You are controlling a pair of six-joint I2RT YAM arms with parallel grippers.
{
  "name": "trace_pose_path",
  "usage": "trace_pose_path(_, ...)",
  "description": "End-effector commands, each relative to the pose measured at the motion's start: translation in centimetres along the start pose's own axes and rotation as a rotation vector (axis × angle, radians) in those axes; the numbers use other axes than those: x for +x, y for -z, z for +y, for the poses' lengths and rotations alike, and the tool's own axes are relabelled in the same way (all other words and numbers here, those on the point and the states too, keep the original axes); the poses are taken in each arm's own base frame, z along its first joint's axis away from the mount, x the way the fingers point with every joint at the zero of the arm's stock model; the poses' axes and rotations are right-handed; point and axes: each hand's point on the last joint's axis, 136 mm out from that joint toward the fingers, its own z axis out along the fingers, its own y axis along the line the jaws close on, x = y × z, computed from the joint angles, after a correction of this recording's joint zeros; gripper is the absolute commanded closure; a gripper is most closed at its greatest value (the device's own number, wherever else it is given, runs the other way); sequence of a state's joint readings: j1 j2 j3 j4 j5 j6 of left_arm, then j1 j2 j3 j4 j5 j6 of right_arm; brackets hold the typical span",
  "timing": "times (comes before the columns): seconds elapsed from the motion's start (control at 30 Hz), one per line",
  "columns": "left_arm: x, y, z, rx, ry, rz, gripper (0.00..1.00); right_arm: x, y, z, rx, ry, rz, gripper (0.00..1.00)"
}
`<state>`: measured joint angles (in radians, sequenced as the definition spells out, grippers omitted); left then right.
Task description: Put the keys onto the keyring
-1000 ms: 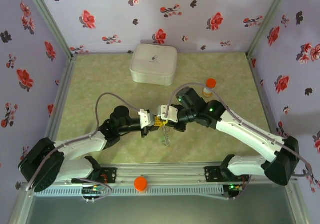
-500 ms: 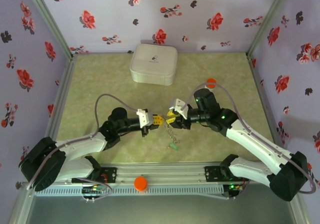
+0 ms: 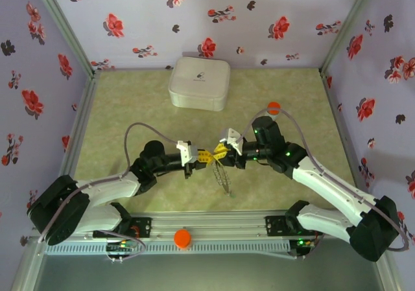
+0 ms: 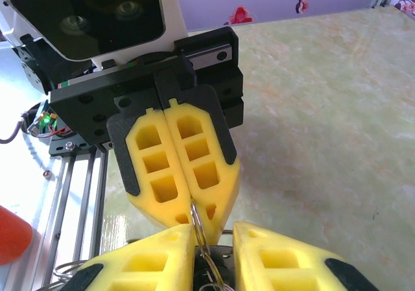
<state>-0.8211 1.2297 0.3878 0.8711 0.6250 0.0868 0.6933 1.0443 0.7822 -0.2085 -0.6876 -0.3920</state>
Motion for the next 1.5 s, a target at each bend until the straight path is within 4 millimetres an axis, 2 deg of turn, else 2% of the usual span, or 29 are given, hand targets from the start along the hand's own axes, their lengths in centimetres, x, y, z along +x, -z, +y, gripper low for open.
trace_pose_path(0.0,-2.0,0.0,-0.5,0.031,-0.038,-0.073,1.00,0.7,0.0,-0.4,0.027,0.018,0.023,0.79)
trace_pose_path(0.13,-1.4,-0.2,-0.4,0.036,-0.048,-0.040,1.00,0.8,0.4,-0.6,0.048,0.059,0.049,0.81)
trace_pose_path(0.3,-0.1,-0.4,-0.5,0.047,-0.069,0.027,1.00,0.0,1.3,-0.1,0.054,0.156,0.045,0.77)
trace_pose_path(0.5,0.5,-0.6,-0.5,0.056,-0.081,0.060,1.00,0.6,1.6,0.8,0.054,0.283,0.165,0.75)
trace_pose_path(1.2,0.3,-0.6,-0.8,0.073,-0.088,0.066,1.00,1.5,-0.6,1.0,-0.027,0.241,0.232,0.75)
trace_pose_path(1.47,0.1,-0.6,-0.8,0.077,-0.088,0.060,1.00,2.1,-1.1,0.7,-0.039,0.238,0.267,0.79)
